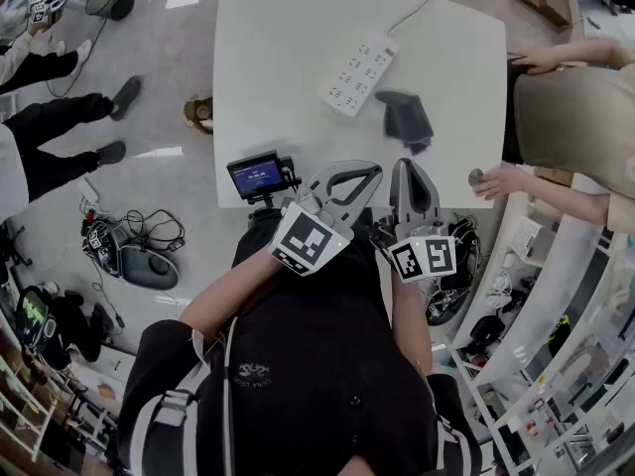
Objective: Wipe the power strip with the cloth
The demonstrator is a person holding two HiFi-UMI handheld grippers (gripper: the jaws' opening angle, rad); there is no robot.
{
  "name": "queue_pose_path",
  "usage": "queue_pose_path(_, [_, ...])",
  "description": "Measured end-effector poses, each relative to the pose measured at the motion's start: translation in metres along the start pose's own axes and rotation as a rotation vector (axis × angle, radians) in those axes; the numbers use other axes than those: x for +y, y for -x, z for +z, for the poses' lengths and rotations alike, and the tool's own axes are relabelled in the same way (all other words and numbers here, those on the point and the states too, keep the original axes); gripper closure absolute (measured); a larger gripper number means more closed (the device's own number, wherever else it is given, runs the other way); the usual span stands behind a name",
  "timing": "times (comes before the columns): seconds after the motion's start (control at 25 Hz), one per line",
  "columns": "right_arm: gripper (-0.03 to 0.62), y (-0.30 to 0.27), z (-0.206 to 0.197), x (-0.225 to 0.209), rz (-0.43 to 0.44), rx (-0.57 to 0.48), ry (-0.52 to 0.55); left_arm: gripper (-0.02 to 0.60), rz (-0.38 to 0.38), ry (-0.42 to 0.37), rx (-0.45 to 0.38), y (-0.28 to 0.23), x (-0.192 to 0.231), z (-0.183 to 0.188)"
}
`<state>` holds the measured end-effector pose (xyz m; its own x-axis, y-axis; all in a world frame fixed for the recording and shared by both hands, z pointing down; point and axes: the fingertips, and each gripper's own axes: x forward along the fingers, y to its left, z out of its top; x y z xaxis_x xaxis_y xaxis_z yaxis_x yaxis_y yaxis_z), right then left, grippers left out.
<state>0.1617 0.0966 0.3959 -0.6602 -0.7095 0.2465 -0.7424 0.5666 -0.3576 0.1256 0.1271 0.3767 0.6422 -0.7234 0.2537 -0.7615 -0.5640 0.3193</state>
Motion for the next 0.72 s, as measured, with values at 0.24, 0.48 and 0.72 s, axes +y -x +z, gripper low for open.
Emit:
queue_pose_path(0.24, [0.579,0.003,-0.001,0.003,0.007,-0.001,-0.007,0.549,0.006,-0.006,-0.002,0.003,-0.003,0.002])
queue_pose_path(0.48, [0.577,-0.013,-0.005,-0.003,0.037,-0.032,-0.031,0.549,0.052,-0.04,0.004,0.001,0.013,0.0])
queue_pose_path(0.72, [0.577,0.006,-0.008,0.013,0.05,0.011,-0.015,0.549,0.047,0.009,0.002,0.014,0.004,0.007])
